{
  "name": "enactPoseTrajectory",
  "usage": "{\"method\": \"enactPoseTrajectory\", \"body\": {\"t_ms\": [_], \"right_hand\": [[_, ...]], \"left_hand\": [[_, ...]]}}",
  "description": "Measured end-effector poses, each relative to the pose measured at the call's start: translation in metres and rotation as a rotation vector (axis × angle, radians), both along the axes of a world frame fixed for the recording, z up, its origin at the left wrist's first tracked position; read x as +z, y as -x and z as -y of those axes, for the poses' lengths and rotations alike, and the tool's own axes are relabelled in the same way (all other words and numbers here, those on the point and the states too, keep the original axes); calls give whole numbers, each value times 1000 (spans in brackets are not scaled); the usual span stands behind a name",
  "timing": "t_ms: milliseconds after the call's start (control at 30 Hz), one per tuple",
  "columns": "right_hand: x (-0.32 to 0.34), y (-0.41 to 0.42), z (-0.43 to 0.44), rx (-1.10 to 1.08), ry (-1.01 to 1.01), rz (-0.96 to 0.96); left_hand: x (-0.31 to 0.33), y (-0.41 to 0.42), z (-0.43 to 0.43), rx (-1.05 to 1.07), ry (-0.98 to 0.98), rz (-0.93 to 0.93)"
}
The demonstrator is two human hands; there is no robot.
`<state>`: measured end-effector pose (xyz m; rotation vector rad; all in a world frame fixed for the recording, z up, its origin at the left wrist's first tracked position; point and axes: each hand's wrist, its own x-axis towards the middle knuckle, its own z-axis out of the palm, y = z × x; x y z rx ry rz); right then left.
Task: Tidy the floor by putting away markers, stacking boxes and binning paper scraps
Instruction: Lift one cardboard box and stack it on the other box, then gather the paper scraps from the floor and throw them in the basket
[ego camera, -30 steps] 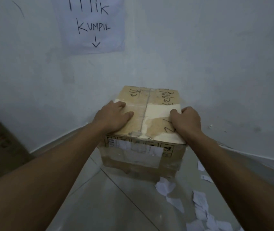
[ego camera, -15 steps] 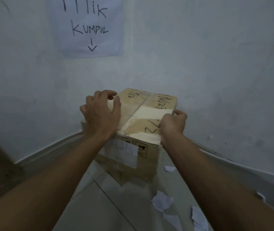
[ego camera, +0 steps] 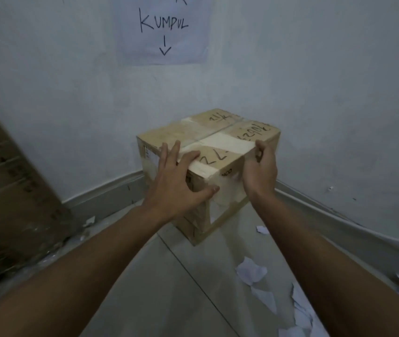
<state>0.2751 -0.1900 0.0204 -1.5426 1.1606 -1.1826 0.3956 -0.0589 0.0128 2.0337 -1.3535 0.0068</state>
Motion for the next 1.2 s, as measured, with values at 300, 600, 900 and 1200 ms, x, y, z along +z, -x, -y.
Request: {"method": "enactPoseTrajectory", "body": {"t_ms": [300,600,900,1200], "right_hand": [[7,12,52,296,-39,-183],[4,9,67,430,-25,-261],[12,12,66,487,-41,-318],[-36,29,59,435,-8,-241]], "left_hand": [[5,-27,26,32,-18,-66],[5,-37,41,15,21,-125],[4,-42,43,15,23,-154],[-10,-17,37,112,217,54]]}}
